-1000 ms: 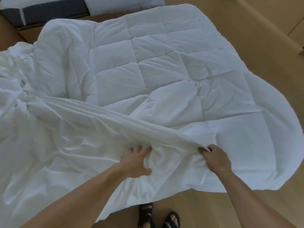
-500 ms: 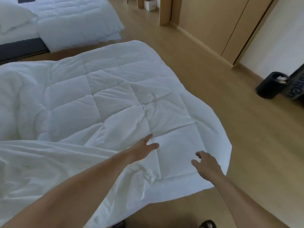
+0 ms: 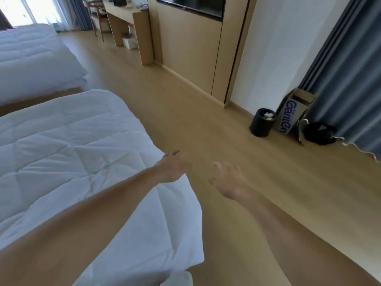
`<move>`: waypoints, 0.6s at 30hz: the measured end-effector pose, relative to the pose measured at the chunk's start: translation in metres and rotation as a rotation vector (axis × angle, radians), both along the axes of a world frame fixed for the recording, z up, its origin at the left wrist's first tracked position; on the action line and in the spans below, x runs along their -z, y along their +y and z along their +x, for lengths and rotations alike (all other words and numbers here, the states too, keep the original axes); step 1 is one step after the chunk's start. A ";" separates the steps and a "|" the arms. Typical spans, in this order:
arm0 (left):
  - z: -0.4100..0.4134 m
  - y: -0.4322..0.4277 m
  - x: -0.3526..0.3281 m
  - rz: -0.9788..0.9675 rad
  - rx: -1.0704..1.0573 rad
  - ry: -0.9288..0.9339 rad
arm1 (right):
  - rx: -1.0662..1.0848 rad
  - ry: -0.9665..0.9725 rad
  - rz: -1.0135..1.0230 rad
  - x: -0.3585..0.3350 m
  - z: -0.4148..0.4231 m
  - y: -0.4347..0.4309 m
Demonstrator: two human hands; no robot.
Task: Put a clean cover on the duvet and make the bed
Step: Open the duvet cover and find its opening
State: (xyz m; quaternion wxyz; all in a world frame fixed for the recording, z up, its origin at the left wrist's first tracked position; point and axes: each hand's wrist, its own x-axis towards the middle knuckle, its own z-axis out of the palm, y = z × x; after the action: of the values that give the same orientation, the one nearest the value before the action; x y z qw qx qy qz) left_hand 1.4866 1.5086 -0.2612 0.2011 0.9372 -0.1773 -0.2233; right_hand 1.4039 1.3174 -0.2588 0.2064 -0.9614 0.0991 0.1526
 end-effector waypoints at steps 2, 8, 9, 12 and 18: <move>0.025 -0.023 -0.007 0.035 0.017 -0.028 | -0.008 -0.001 0.005 -0.005 0.020 -0.025; 0.119 -0.099 -0.016 0.140 0.075 -0.173 | -0.040 -0.057 -0.065 -0.020 0.108 -0.103; 0.138 -0.115 -0.017 0.145 0.079 -0.186 | -0.039 -0.058 -0.079 -0.021 0.127 -0.116; 0.186 -0.158 -0.019 0.160 0.094 -0.166 | -0.052 -0.024 -0.121 -0.023 0.179 -0.151; 0.271 -0.206 0.005 0.222 0.109 -0.090 | -0.089 0.048 -0.147 -0.015 0.281 -0.195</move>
State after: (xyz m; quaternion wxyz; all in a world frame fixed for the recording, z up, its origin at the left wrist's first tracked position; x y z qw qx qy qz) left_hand 1.7575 1.3029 -0.2661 0.0754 0.9517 -0.2110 -0.2099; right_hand 1.6846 1.1222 -0.2437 0.1259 -0.9734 0.0721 0.1771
